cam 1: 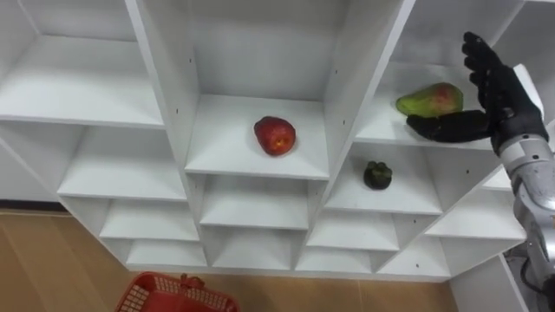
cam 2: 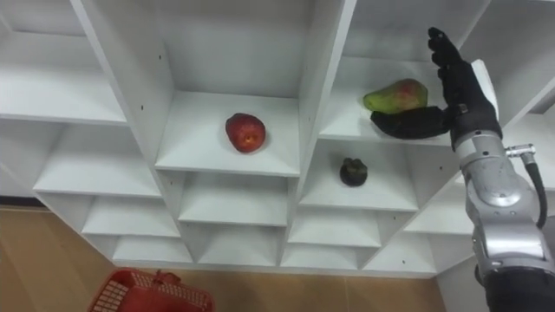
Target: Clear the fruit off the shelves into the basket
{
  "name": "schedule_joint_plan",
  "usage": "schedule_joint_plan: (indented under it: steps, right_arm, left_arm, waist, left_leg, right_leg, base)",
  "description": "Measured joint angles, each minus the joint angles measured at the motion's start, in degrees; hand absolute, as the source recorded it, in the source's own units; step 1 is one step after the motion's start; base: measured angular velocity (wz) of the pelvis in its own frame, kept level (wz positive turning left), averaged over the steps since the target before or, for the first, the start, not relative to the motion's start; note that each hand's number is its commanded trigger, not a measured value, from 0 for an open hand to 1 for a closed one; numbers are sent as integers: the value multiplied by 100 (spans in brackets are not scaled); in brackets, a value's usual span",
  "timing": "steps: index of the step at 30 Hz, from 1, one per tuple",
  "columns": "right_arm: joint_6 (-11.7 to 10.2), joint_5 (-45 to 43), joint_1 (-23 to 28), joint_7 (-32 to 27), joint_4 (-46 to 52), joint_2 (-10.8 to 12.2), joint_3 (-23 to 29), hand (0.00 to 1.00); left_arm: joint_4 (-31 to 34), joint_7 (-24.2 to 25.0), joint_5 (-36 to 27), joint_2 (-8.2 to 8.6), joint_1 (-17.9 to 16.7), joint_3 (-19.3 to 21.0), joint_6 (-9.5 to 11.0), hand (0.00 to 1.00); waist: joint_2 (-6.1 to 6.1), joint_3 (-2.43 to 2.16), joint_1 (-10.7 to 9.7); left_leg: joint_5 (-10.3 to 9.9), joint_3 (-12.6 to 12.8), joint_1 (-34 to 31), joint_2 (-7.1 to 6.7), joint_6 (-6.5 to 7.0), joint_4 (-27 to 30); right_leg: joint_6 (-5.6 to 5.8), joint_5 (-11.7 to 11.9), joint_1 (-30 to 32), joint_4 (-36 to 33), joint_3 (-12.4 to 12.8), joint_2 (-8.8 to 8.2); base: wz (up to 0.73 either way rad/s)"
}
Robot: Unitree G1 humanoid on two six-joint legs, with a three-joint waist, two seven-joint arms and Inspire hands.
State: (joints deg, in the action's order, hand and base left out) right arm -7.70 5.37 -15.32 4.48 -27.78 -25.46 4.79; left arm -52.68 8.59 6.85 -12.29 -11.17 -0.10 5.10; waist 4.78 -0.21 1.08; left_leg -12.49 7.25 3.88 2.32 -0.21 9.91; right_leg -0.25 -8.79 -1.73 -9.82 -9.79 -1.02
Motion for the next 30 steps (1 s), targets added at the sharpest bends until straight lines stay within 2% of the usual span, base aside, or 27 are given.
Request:
schedule_joint_plan:
  steps: [8,17,30]
  right_arm:
    - [38,145,-112,336,-331,-95,0,0]
    - [7,197,-166,538,-606,-190,-6,0]
    - [0,201,-170,633,-729,-195,-5,0]
  left_arm:
    - [35,90,-3,-88,-9,0,-32,100]
    - [104,85,-19,-237,-32,-7,-64,100]
    - [103,66,-34,-238,-71,-13,-94,100]
  waist:
    - [96,51,45]
    - [123,42,11]
    - [104,48,-5]
  left_leg:
    - [0,-2,-30,0,0,50]
    - [-1,-62,-21,0,-1,46]
    - [-1,-123,-9,3,-3,41]
  right_leg:
    - [-4,2,-4,16,12,4]
    - [-4,2,-38,17,-55,2]
    - [-5,3,-107,15,-132,1]
  base:
    - [0]
    - [2]
    - [2]
